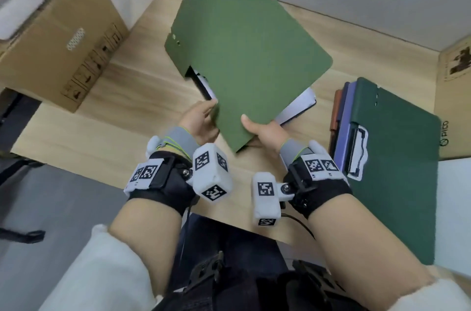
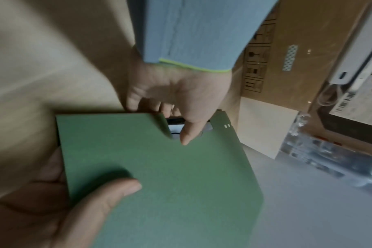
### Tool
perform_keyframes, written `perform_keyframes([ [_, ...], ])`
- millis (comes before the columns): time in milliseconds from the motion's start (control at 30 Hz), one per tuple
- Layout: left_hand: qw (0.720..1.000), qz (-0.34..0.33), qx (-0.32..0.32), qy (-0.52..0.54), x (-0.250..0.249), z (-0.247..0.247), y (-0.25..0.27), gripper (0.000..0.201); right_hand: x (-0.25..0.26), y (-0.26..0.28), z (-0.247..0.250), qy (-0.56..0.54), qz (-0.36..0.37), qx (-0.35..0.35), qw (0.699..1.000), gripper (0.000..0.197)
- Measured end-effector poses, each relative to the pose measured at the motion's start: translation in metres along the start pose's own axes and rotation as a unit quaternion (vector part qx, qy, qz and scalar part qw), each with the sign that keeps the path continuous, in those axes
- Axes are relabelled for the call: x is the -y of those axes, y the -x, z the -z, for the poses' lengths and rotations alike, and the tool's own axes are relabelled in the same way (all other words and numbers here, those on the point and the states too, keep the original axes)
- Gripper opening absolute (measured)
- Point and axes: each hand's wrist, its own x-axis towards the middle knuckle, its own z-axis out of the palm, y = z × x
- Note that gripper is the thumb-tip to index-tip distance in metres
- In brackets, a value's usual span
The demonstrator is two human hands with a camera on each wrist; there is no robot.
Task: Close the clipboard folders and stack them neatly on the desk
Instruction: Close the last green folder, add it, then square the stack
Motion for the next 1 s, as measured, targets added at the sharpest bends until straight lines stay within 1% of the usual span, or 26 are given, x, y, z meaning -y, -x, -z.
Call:
perform_keyframes([
  [67, 1.000, -0.003, 0.004, 0.006, 0.005, -0.003, -0.001, 0.019, -0.001, 0.003, 0.002, -0.039, -0.009, 0.005, 0.999, 0.042],
  [167, 1.000, -0.013, -0.012, 0.023, 0.011, -0.003, -0.010, 0.025, -0.006, 0.005, 0.008, -0.073, -0.015, 0.017, 0.997, 0.040],
  [233, 0.999, -0.028, -0.015, 0.026, 0.015, -0.002, -0.013, 0.025, -0.009, 0.006, 0.011, -0.071, -0.019, 0.018, 0.997, 0.041],
  [333, 0.996, -0.069, -0.053, 0.037, 0.019, -0.007, -0.014, 0.012, -0.010, 0.009, 0.016, -0.076, -0.001, 0.000, 0.997, 0.040],
  [400, 0.990, -0.114, -0.083, 0.019, 0.013, -0.008, -0.009, 0.021, -0.007, 0.007, 0.022, -0.107, 0.039, -0.038, 0.993, 0.036],
  [433, 0.986, -0.140, -0.094, -0.002, 0.007, -0.007, -0.007, 0.025, -0.005, 0.004, 0.027, -0.134, 0.065, -0.072, 0.986, 0.038],
  [500, 0.977, -0.183, -0.103, -0.036, -0.005, -0.001, -0.006, 0.025, 0.002, 0.000, 0.038, -0.183, 0.117, -0.159, 0.963, 0.050],
  [533, 0.973, -0.202, -0.102, -0.045, -0.011, 0.002, -0.004, 0.024, 0.006, -0.002, 0.045, -0.183, 0.132, -0.213, 0.951, 0.061],
  [600, 0.966, -0.231, -0.091, -0.067, -0.020, 0.004, 0.001, 0.023, 0.017, -0.004, 0.060, -0.105, 0.131, -0.312, 0.935, 0.084],
  [633, 0.964, -0.239, -0.080, -0.080, -0.024, 0.002, 0.004, 0.024, 0.021, -0.005, 0.067, -0.064, 0.125, -0.338, 0.931, 0.089],
  [667, 0.964, -0.242, -0.059, -0.096, -0.028, -0.002, 0.008, 0.024, 0.027, -0.004, 0.072, -0.047, 0.122, -0.341, 0.931, 0.089],
  [733, 0.963, -0.235, -0.008, -0.129, -0.032, -0.015, 0.015, 0.024, 0.037, -0.003, 0.082, -0.055, 0.128, -0.321, 0.937, 0.081],
  [800, 0.961, -0.222, 0.039, -0.162, -0.032, -0.035, 0.021, 0.025, 0.041, 0.004, 0.094, -0.041, 0.128, -0.336, 0.932, 0.065],
  [833, 0.960, -0.210, 0.059, -0.178, -0.029, -0.044, 0.021, 0.025, 0.039, 0.007, 0.102, -0.029, 0.124, -0.359, 0.925, 0.058],
  [867, 0.958, -0.193, 0.083, -0.197, -0.025, -0.055, 0.021, 0.024, 0.036, 0.012, 0.112, -0.025, 0.117, -0.391, 0.913, 0.054],
  [933, 0.953, -0.146, 0.126, -0.232, -0.013, -0.079, 0.022, 0.021, 0.022, 0.021, 0.135, -0.035, 0.092, -0.446, 0.890, 0.055],
  [1000, 0.948, -0.113, 0.145, -0.261, 0.000, -0.098, 0.023, 0.021, 0.007, 0.027, 0.153, -0.039, 0.075, -0.477, 0.875, 0.057],
])
